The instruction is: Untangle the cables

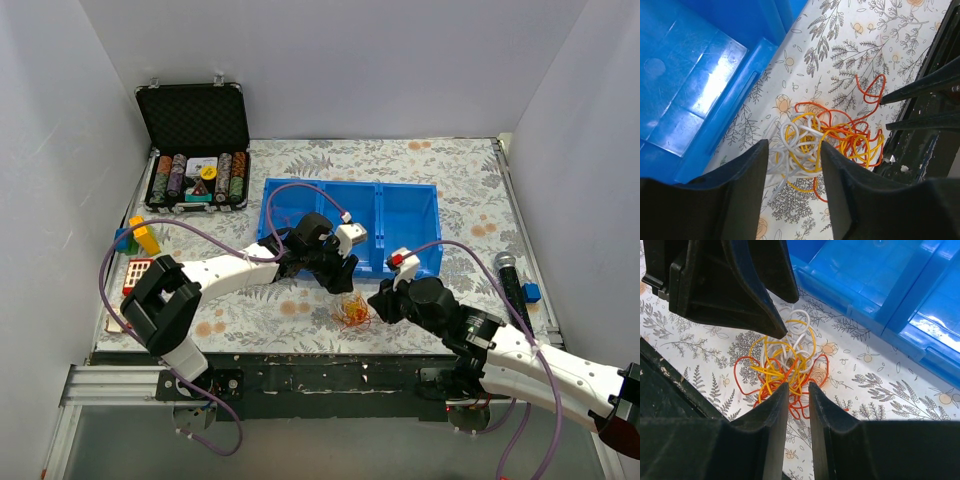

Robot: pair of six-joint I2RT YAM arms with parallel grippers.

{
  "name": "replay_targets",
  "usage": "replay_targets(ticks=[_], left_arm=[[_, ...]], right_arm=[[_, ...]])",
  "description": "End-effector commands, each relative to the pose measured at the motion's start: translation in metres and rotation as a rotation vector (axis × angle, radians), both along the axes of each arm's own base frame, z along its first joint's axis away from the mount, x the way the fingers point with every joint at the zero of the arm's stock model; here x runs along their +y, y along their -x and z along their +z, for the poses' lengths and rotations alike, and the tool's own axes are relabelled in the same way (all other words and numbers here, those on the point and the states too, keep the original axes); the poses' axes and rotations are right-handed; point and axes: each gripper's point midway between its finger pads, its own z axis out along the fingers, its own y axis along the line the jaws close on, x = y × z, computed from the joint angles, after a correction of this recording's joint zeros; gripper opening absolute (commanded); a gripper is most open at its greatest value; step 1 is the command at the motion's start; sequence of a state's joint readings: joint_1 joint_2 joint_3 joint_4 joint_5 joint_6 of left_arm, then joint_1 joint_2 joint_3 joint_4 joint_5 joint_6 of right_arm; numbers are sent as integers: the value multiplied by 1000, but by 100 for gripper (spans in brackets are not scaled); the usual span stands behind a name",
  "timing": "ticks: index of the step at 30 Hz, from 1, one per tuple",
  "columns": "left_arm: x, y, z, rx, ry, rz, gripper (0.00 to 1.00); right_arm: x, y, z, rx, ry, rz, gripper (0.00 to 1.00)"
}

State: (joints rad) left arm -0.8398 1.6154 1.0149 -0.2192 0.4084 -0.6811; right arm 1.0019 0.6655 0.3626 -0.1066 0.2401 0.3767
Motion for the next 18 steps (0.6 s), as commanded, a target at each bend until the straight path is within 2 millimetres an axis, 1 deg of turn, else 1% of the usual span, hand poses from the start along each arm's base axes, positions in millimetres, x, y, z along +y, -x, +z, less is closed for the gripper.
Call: replay_targets(ticks=[1, 2, 6, 11, 12, 14, 17, 18], left_arm=[[-8, 0, 10, 10, 29, -5, 42], [-9, 2, 10, 18, 35, -12, 40], [-16, 3, 8, 33, 54, -27, 40], [-17, 1, 7, 30, 50, -23, 40], [-17, 1, 7, 36, 49, -20, 38], [-18, 1, 10, 34, 57, -15, 29], [-18, 1, 16, 36, 68, -9, 9], [-19, 1, 20, 37, 74, -6, 5]], right_arm=[[7, -5, 9, -32, -30, 6, 30], [8, -5, 10, -33, -31, 6, 30], [9, -5, 12, -34, -32, 7, 30], [7, -5, 12, -35, -35, 2, 30], [7, -5, 12, -35, -36, 5, 30], [7, -5, 11, -34, -34, 6, 30], [9, -5, 12, -39, -31, 13, 30], [9, -5, 13, -41, -27, 15, 30]])
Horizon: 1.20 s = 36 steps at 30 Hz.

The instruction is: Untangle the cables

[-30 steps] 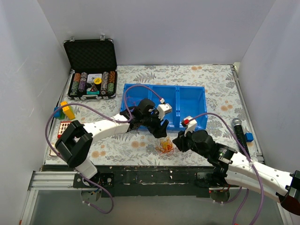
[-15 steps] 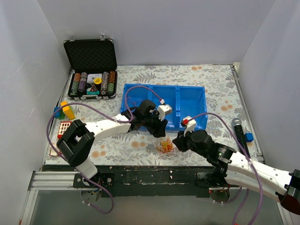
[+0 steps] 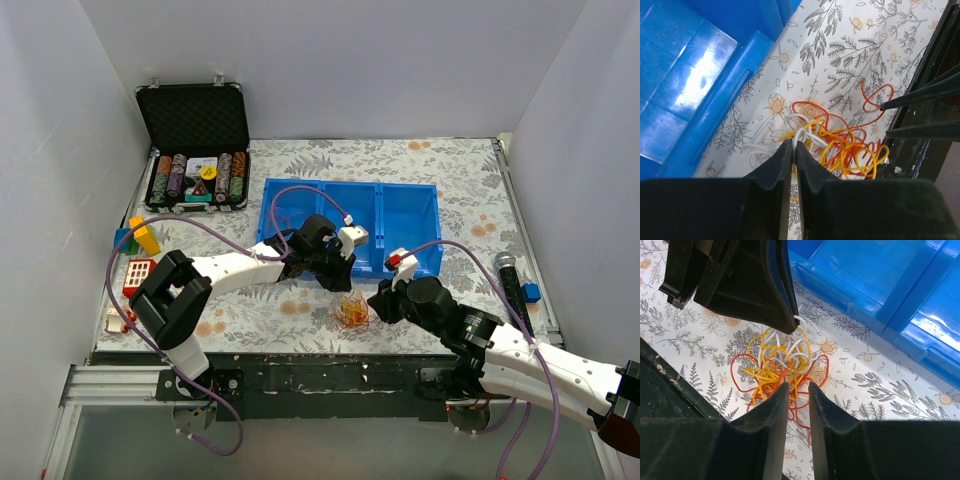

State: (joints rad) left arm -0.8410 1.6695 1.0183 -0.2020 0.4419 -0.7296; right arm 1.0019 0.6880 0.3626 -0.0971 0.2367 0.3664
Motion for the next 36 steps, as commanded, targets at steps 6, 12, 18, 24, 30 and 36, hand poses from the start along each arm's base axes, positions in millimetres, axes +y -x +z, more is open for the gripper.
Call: replay_targets(ticks=[6, 12, 18, 24, 30, 36], left_arm=[[-16, 1, 76, -44, 142, -14, 0], [-9, 21, 115, -28, 196, -63, 0], [-1, 37, 128, -12, 225, -89, 0], [5, 44, 134, -23, 240, -108, 0], [1, 51, 160, -18, 293, -146, 0], [-3, 65, 193, 19, 356, -219, 0]], right_arm=[[11, -8, 25, -66, -38, 17, 31], [15, -16, 47, -111, -63, 7, 43], [24, -25, 87, -196, -161, -3, 70], [29, -35, 100, -228, -177, -32, 69], [37, -42, 109, -272, -224, -41, 66], [30, -55, 131, -326, -312, -135, 56]])
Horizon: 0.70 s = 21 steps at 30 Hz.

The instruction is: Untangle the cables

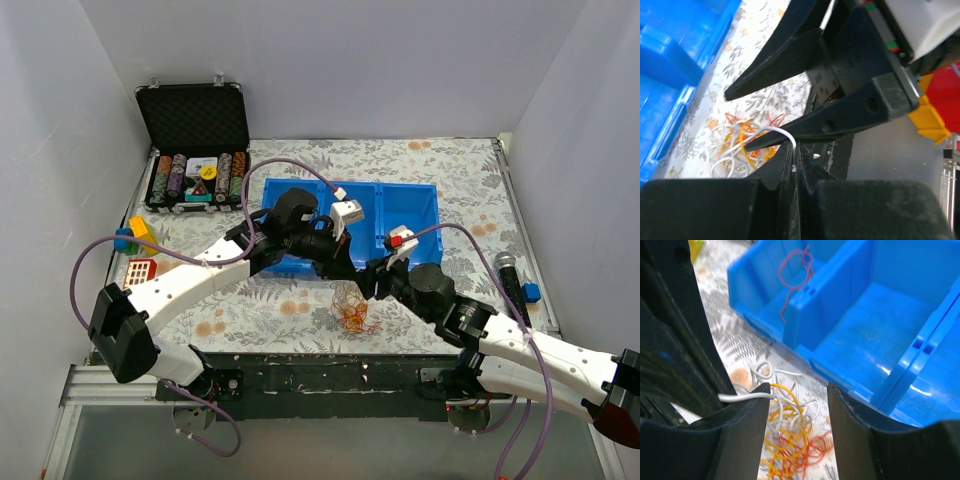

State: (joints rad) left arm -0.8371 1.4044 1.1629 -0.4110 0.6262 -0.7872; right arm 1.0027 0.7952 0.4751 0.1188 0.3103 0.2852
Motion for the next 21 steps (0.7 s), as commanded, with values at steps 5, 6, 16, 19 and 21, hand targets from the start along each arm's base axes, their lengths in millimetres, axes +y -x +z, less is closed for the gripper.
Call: replay_targets(ticks=[5, 6, 16, 19, 21], left_arm=[[-8, 35, 74, 29, 175, -166, 0], [-8, 36, 77, 30, 184, -174, 0], [-22, 30, 138, -33, 298, -198, 0], [-27, 28, 167, -69, 347, -214, 0], [-28, 27, 186, -100, 376, -218, 0]], right_arm=[[6, -14, 91, -188, -328, -56, 52], [10, -13, 92, -187, -335, -44, 52], [44, 2, 29, -16, -292, 92, 47], [44, 8, 8, 26, -268, 114, 45], [44, 10, -2, 43, -243, 124, 45]])
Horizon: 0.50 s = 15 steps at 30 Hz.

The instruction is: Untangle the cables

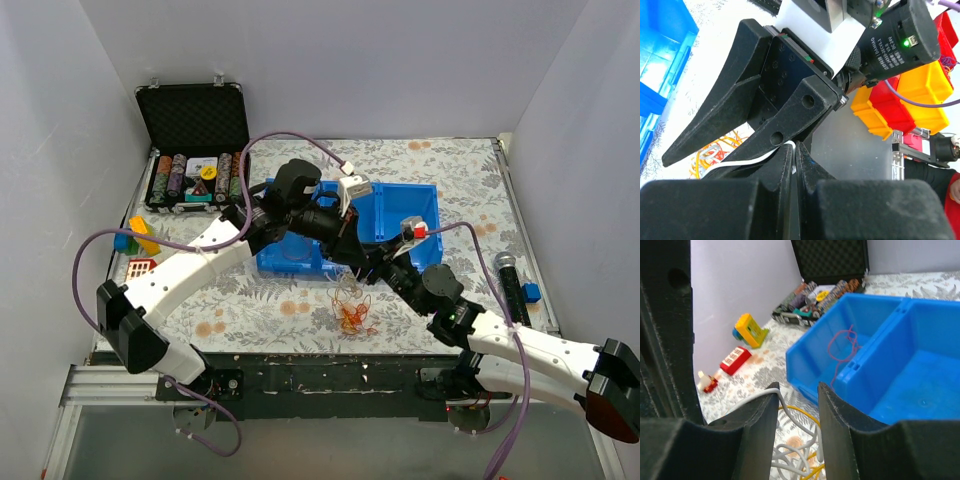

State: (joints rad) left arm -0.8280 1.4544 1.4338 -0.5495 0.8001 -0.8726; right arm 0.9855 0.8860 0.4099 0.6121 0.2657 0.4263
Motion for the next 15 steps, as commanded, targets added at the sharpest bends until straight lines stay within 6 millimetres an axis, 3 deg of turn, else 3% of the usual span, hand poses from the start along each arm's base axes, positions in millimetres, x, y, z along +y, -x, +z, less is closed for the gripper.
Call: replay_targets(ticks=[1, 9, 12, 15], left_arm=[[-13, 11, 113, -202, 289, -94, 0], [-10, 10, 175, -326, 395, -80, 0], [-6, 9, 190, -376, 420, -55, 0], [-3, 5, 195, -410, 423, -21, 0]], right_arm=[[11, 24, -67, 105, 162, 132, 45], [15, 41, -102, 142, 314, 246, 43], [8, 48, -121, 182, 367, 262, 46], [2, 52, -125, 189, 353, 257, 47]])
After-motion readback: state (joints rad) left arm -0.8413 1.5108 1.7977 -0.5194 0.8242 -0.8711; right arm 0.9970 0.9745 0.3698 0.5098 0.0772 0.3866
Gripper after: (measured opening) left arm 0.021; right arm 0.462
